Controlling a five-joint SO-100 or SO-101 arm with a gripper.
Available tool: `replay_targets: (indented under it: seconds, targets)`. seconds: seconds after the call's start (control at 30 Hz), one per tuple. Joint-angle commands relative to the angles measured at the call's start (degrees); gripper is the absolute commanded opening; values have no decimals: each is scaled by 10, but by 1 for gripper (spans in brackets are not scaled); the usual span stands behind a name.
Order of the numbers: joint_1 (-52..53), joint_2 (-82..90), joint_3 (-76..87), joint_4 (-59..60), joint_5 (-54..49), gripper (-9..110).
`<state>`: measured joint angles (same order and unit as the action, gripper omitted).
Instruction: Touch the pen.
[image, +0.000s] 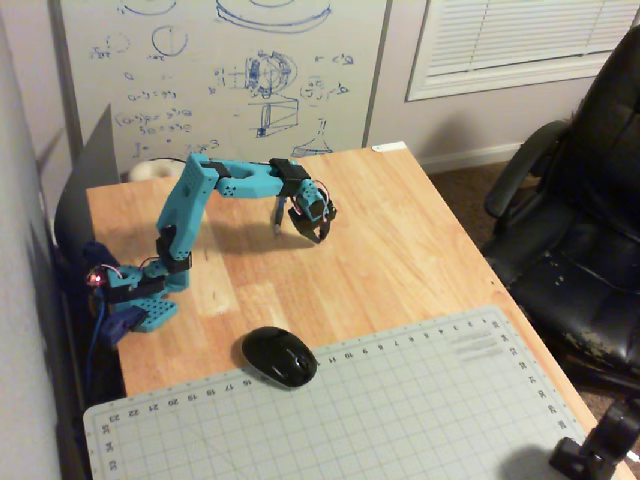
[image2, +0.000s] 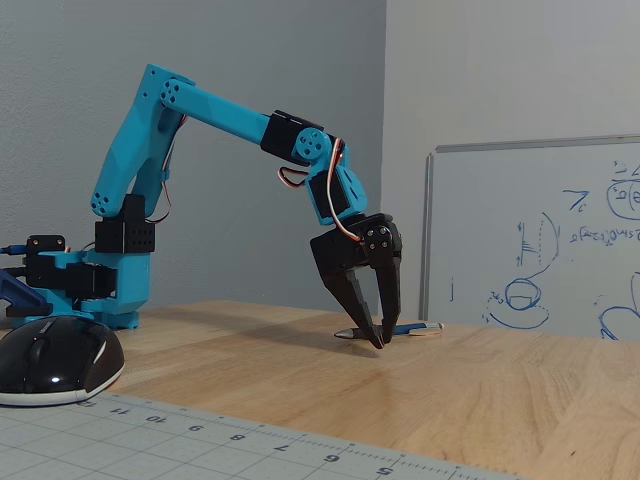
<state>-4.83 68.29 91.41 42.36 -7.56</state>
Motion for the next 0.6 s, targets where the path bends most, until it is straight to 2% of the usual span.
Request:
replay_targets:
  seconds: [0.0,0.57]
  targets:
    - [40,1236,886,245,0,1]
    - [39,1236,886,245,-7,1]
